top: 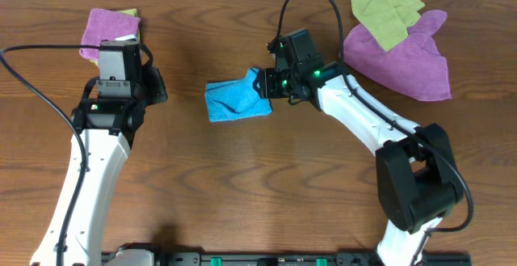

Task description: Fold the cloth

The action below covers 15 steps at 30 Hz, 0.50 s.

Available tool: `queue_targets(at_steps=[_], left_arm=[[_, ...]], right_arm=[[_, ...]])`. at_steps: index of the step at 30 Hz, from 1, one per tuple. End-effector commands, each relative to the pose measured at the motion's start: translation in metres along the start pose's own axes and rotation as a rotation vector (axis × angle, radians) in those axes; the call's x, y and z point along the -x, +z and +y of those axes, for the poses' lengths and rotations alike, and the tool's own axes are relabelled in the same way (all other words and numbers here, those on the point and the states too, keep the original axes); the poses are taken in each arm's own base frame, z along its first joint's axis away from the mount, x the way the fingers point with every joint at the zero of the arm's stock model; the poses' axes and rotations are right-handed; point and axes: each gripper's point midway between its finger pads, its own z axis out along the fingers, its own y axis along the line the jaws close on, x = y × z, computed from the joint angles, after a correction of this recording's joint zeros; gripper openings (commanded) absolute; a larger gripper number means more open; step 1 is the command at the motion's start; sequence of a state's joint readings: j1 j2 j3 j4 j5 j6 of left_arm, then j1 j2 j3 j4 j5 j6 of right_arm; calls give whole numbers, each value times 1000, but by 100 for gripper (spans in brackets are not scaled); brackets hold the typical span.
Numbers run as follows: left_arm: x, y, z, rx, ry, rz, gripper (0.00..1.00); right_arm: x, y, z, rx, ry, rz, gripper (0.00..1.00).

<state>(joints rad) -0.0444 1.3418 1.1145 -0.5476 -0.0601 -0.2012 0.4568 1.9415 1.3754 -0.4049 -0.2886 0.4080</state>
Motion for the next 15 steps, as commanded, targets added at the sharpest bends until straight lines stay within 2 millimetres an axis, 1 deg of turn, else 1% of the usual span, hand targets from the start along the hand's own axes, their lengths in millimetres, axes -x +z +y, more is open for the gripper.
queue_targets(at_steps=[1,3,6,10,13,15], left_arm=[[-3,5,5,23,20,10,6],[-3,5,5,23,20,10,6],[-2,5,5,23,20,9,6],[-2,5,5,22,19,7,6],[-3,5,0,-4,19,13,6],[-3,5,1,-3,19,13,6]], right_arm=[[17,-7,-17,-49,-1,-50,48],[15,-2,-22,-30,16,-30,48],[10,7,-20,25,27,-1,47],[7,21,-26,25,64,10,46],[1,30,-30,24,90,28,46],[0,33,-28,41,96,34,45]])
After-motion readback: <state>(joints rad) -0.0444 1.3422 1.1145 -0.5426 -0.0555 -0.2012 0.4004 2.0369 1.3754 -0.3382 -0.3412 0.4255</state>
